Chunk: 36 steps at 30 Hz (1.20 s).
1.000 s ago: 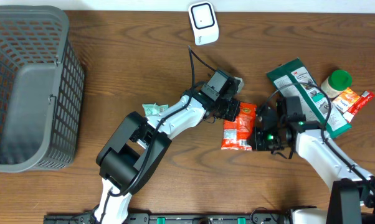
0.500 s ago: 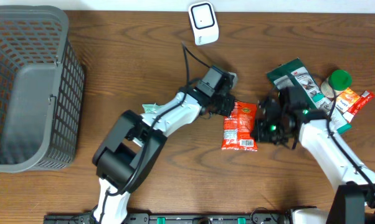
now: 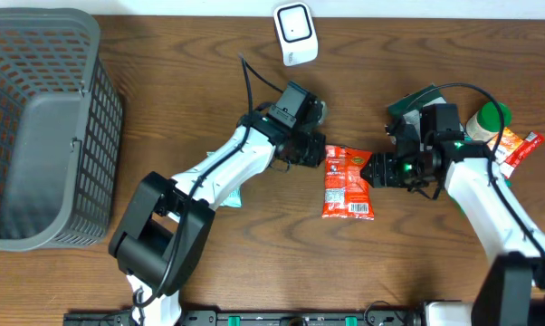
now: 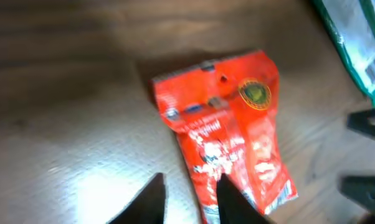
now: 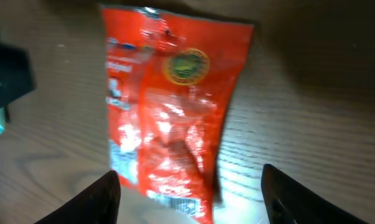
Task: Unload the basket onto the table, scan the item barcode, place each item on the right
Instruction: 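Hold the red packet with the left gripper and grasp it with the right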
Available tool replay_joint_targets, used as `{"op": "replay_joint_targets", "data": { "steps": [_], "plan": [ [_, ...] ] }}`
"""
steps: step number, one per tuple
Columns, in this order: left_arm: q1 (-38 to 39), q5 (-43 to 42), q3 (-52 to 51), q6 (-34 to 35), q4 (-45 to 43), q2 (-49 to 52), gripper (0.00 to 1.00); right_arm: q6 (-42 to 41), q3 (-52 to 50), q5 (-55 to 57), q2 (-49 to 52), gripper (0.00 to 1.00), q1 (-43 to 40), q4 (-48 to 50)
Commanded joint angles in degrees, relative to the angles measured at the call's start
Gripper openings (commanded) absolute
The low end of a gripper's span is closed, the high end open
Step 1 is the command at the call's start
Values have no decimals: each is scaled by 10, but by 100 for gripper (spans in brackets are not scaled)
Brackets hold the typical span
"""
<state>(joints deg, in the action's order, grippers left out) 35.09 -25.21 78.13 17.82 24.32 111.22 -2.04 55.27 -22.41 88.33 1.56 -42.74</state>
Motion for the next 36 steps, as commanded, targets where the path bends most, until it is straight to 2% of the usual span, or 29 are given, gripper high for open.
{"op": "replay_joint_targets", "data": {
  "steps": [1, 6, 12, 25, 27, 30, 36],
  "plan": [
    [17, -18, -11, -4, 2, 18, 20, 38, -5, -45, 48, 69, -25, 1],
    [37, -17, -11, -4, -5, 42, 19, 83, -5, -103, 99, 68, -71, 8],
    [45, -9, -11, -4, -6, 62, 19, 110, -7, -155, 109, 68, -112, 12],
    [45, -6, -11, -4, -3, 76, 20, 112, -9, -219, 199, 68, -113, 64],
    [46, 16, -11, -3, -3, 87, 20, 147, -9, -273, 220, 68, -113, 72],
    [46, 19, -11, -3, -3, 101, 20, 156, -9, -313, 237, 65, -113, 82],
    [46, 19, -11, -3, -4, 122, 20, 156, -9, -324, 274, 59, -112, 97]
  ]
}}
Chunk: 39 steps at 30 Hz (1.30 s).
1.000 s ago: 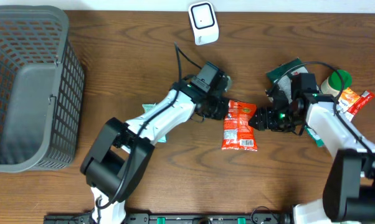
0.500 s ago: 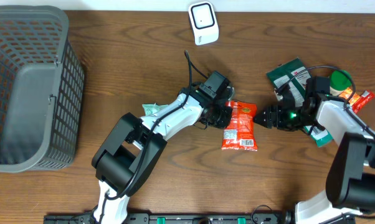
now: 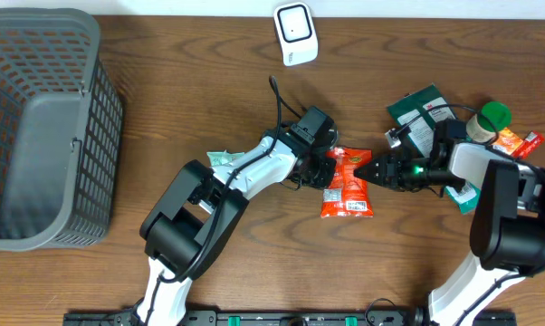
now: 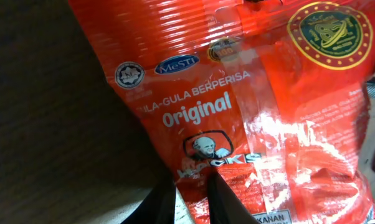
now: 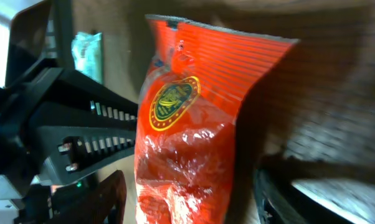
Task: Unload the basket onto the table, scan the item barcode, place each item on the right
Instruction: 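Hold the red packet with the left gripper and grasp it with the right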
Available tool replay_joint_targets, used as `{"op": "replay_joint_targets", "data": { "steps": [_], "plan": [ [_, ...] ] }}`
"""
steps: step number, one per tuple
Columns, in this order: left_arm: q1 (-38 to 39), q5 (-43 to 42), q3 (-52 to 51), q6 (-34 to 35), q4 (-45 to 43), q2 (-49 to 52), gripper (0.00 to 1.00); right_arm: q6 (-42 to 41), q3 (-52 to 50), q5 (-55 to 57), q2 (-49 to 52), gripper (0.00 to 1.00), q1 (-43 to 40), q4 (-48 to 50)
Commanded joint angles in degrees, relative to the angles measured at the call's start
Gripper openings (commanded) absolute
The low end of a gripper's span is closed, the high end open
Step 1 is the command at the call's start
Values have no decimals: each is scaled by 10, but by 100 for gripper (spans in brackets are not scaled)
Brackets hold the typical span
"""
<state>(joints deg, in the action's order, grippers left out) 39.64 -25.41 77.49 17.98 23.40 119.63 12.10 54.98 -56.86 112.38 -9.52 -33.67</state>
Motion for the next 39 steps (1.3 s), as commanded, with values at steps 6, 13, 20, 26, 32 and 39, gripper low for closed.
{"op": "replay_joint_targets", "data": {
  "steps": [6, 13, 20, 26, 32, 39],
  "plan": [
    [0, 22, -5, -5, 5, 43, 20, 15, -6, -36, 56, 52, 1, 42],
    [0, 22, -5, -5, 1, 43, 20, 15, -6, -46, 56, 54, 18, 56],
    [0, 22, -5, -5, 1, 43, 20, 15, -6, -45, 56, 53, 32, 61],
    [0, 33, -5, -5, 1, 43, 20, 15, -6, -45, 56, 38, 32, 70],
    [0, 42, -5, -5, 2, 43, 34, 14, -6, -45, 56, 29, 32, 71],
    [-1, 40, -4, -5, 10, 11, 60, 14, -6, -46, 56, 27, 32, 74]
  ]
}}
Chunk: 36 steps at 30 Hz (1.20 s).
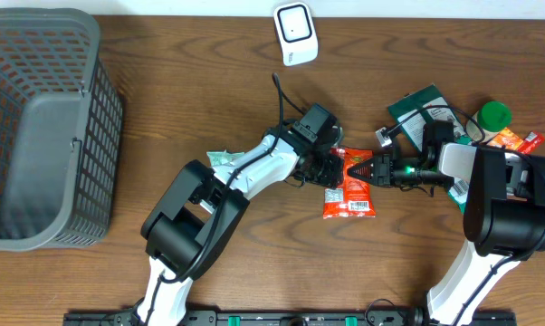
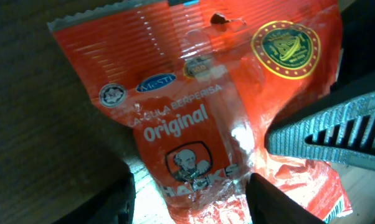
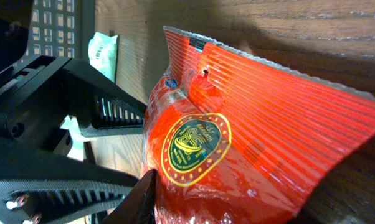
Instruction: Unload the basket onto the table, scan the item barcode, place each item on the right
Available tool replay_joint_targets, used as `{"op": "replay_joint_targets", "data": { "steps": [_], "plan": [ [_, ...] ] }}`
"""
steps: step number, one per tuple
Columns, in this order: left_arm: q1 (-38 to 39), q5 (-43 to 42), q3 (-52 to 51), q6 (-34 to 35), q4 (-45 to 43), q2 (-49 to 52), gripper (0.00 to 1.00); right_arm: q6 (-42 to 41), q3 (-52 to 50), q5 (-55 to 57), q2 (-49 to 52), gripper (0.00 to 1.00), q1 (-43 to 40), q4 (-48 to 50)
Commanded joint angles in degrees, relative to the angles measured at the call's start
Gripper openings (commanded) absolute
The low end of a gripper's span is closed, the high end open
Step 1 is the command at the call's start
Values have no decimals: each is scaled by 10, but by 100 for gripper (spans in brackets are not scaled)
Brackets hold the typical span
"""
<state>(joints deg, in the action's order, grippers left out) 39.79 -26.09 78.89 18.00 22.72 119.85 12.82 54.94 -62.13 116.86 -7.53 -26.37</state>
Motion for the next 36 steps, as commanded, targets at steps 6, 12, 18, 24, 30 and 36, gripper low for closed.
{"op": "replay_joint_targets", "data": {
  "steps": [6, 12, 18, 24, 30, 36],
  "plan": [
    [-8, 47, -18, -5, 30, -75, 64, -2, -5, -10, 11, 19, 12, 2],
    [-23, 47, -18, -10, 95, -151, 72, -1, -5, -60, 8, 11, 9, -2],
    [-52, -13, -18, -85, 160, -221, 93, -1, -5, -109, -33, 4, 5, -11],
    [-94, -163, -18, -193, 199, -268, 100, -1, -5, -122, -117, 1, 5, -69],
    [-106, -240, -18, -251, 223, -276, 100, -16, -5, -272, -217, 1, 5, -68],
    [-100, -266, -18, -274, 214, -276, 100, -63, -5, -273, -269, 1, 5, -52]
  ]
}}
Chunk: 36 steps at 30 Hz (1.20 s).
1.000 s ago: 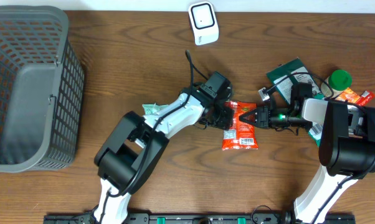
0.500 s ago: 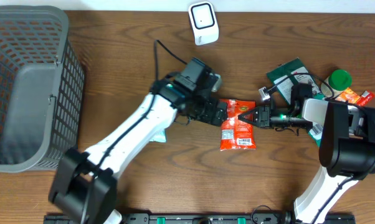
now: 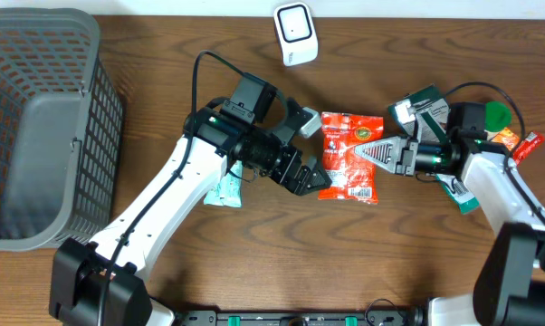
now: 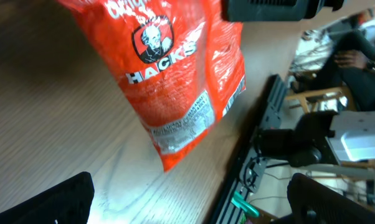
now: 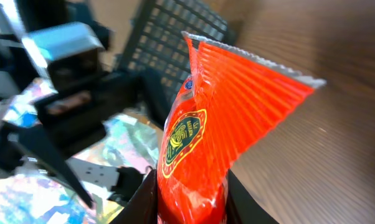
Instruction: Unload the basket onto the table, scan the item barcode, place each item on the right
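The red snack packet [image 3: 349,156] hangs a little above the table, its printed face up. My right gripper [image 3: 381,152] is shut on its right edge. In the right wrist view the packet [image 5: 200,124] is pinched between both fingers of that gripper [image 5: 190,199]. My left gripper [image 3: 305,177] stands open just left of and below the packet, holding nothing. Its wrist view shows the packet's lower half [image 4: 175,74] with the small-print panel, and the left gripper [image 4: 190,205] has its fingers far apart. The white scanner [image 3: 295,34] sits at the back edge.
A grey mesh basket [image 3: 37,127] fills the left side. A teal sachet [image 3: 225,186] lies under the left arm. Behind the right arm are a dark green packet [image 3: 426,98], a green-capped bottle [image 3: 495,113] and a red-orange wrapper [image 3: 519,143].
The packet lay flat with both grippers at it; now my right gripper holds it raised and slightly farther back. My left gripper has left the packet, gone to its lower left, and opened wider.
First the packet lay flat between the two grippers, the right one open. Then my nearly shut left fingers rested on it and the open right jaws straddled its edge. Then the left was open and the right pinched the edge. Now the right holds it lifted.
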Available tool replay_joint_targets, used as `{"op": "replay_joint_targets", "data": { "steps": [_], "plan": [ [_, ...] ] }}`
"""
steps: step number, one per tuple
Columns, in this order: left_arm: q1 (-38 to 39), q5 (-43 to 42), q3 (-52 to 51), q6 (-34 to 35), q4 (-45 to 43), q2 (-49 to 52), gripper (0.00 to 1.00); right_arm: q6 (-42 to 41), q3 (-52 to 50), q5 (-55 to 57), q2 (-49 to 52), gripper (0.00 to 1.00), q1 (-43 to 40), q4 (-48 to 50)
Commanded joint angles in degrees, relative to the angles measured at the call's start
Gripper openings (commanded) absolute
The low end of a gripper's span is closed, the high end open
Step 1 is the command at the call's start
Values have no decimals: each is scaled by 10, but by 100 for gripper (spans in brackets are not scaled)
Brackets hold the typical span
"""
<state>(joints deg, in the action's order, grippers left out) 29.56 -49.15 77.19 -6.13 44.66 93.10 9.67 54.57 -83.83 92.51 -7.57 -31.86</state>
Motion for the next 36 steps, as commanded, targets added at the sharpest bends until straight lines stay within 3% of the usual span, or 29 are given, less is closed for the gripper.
{"op": "replay_joint_targets", "data": {
  "steps": [1, 10, 16, 20, 36],
  "plan": [
    [2, -36, -1, -33, -9, -9, 100, -35, -1, -56, -31, 1, 5, 3],
    [14, -38, -1, -32, -61, -8, 98, -54, -1, -56, -46, 1, 6, -1],
    [31, -38, -1, -32, -107, -8, 92, -75, -1, -56, -46, 1, 13, -1],
    [31, -38, -2, -32, -108, -8, 81, -75, -1, -56, -46, 1, 13, 0],
    [34, 12, -2, -31, -99, 31, 84, -110, -1, -55, -46, 1, 13, 10]
  ]
}}
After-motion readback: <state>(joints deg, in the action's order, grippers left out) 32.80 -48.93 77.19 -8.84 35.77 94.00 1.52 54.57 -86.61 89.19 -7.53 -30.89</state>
